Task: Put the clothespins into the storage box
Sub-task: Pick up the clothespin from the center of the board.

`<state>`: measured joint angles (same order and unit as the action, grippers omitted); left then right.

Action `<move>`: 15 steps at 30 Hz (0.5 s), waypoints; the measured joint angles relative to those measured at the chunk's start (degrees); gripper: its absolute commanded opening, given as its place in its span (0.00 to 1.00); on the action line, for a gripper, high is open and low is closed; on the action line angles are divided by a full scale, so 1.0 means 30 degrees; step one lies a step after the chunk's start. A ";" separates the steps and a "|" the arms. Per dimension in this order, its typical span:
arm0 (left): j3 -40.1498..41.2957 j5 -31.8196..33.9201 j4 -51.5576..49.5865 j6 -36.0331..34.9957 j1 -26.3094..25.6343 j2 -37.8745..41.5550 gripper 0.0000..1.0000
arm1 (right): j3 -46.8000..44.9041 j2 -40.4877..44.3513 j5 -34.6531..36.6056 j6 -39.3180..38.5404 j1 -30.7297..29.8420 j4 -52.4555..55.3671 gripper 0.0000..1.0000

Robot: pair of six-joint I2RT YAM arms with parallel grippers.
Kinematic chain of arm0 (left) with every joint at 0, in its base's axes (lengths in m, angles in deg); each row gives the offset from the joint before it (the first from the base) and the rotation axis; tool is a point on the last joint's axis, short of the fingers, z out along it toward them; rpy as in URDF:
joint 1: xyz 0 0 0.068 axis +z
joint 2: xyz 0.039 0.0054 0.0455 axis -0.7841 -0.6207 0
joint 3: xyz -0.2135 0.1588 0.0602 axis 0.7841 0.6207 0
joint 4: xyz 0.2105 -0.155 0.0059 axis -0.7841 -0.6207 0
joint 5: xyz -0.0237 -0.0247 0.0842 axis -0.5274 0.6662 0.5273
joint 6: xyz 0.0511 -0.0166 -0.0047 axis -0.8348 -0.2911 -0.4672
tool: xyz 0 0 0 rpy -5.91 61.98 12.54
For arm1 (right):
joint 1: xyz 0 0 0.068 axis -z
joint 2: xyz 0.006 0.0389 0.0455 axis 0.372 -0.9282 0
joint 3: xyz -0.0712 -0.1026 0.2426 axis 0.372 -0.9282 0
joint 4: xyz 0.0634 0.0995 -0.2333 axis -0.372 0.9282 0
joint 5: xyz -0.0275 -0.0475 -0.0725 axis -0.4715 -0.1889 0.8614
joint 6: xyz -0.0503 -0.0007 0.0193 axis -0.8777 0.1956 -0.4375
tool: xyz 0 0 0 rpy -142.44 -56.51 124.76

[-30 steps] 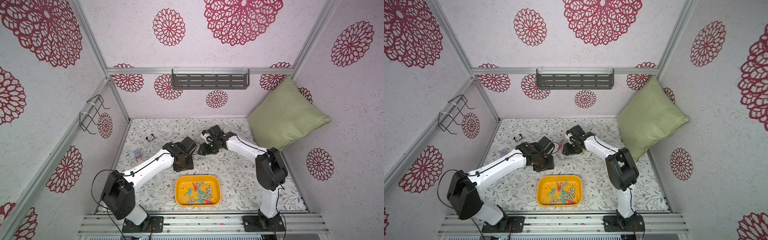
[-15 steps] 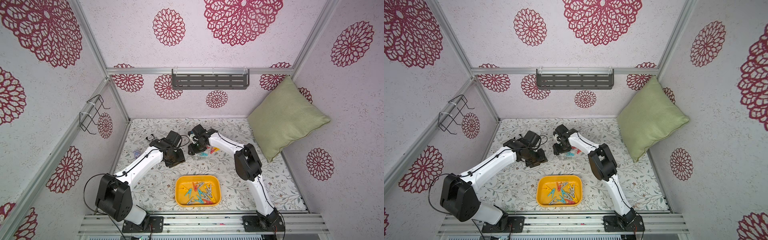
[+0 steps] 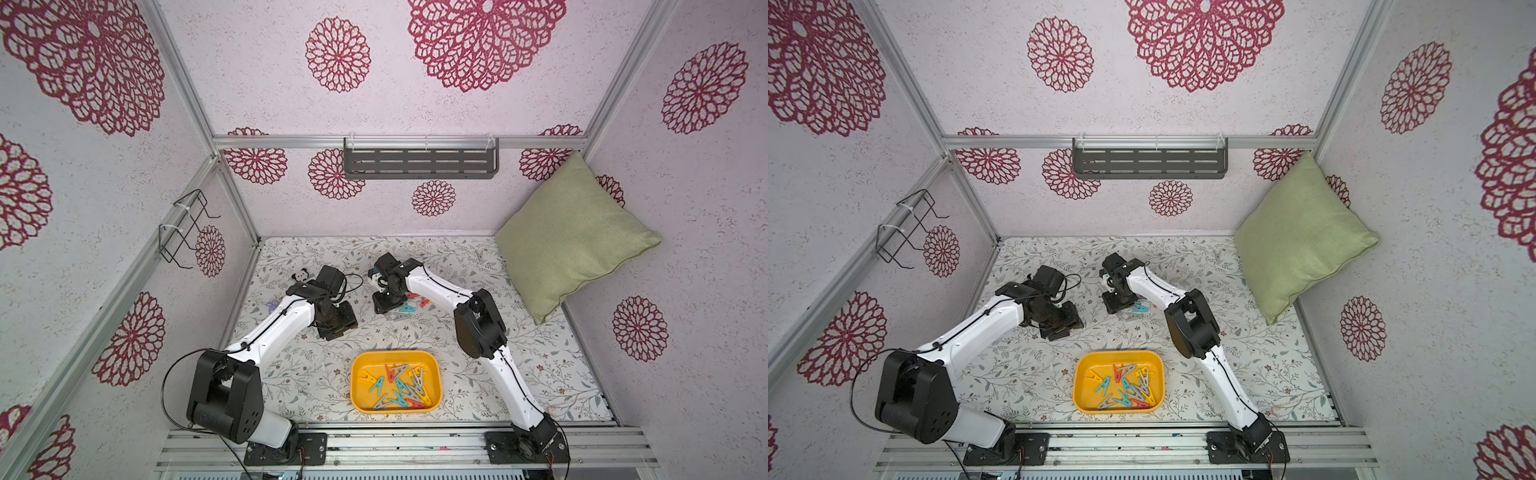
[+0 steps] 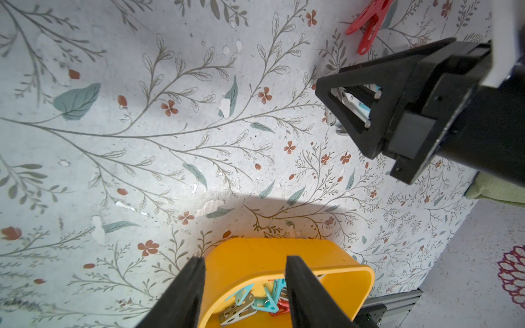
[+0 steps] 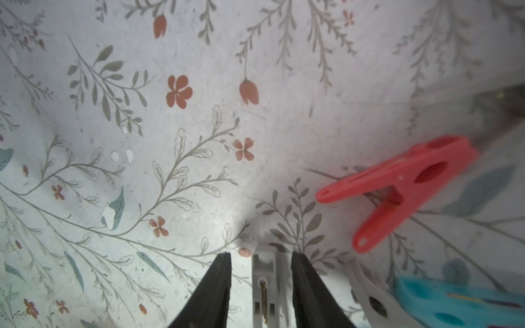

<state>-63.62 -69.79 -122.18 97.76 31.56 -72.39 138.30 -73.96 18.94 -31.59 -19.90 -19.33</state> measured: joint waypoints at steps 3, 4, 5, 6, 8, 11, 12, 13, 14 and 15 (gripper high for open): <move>0.0175 -0.0102 0.0146 -0.0080 0.0051 0.0204 0.53 | 0.0000 -0.0036 0.0284 -0.0087 -0.0131 0.0204 0.27; 0.0233 -0.0117 0.0153 -0.0102 0.0051 0.0270 0.53 | 0.0000 -0.0036 0.0342 -0.0095 -0.0160 0.0248 0.24; 0.0284 -0.0146 0.0182 -0.0109 0.0051 0.0321 0.53 | 0.0000 -0.0036 0.0372 -0.0051 -0.0189 0.0277 0.22; 0.0364 -0.0168 0.0270 -0.0102 0.0051 0.0379 0.52 | 0.0000 -0.0036 0.0437 -0.0044 -0.0219 0.0313 0.20; 0.0546 -0.0197 0.0408 -0.0102 0.0058 0.0510 0.52 | 0.0000 -0.0029 0.0503 -0.0036 -0.0270 0.0350 0.16; 0.0692 -0.0248 0.0576 -0.0080 0.0066 0.0648 0.52 | 0.0000 -0.0015 0.0517 0.0058 -0.0291 0.0357 0.14; 0.0772 -0.0255 0.0641 -0.0036 0.0073 0.0714 0.52 | -0.0007 0.0015 0.0525 0.0109 -0.0321 0.0357 0.14; 0.0831 -0.0262 0.0678 -0.0015 0.0073 0.0772 0.52 | -0.0051 0.0066 0.0517 0.0146 -0.0342 0.0350 0.13; 0.0889 -0.0270 0.0714 0.0044 0.0073 0.0852 0.52 | -0.0109 0.0160 0.0517 0.0175 -0.0379 0.0364 0.13; 0.0969 -0.0277 0.0816 0.0117 0.0073 0.0947 0.52 | -0.0233 0.0350 0.0510 0.0182 -0.0408 0.0364 0.13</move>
<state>-60.71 -70.62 -119.73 98.11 31.78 -69.55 137.60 -72.91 20.47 -31.04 -21.12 -18.24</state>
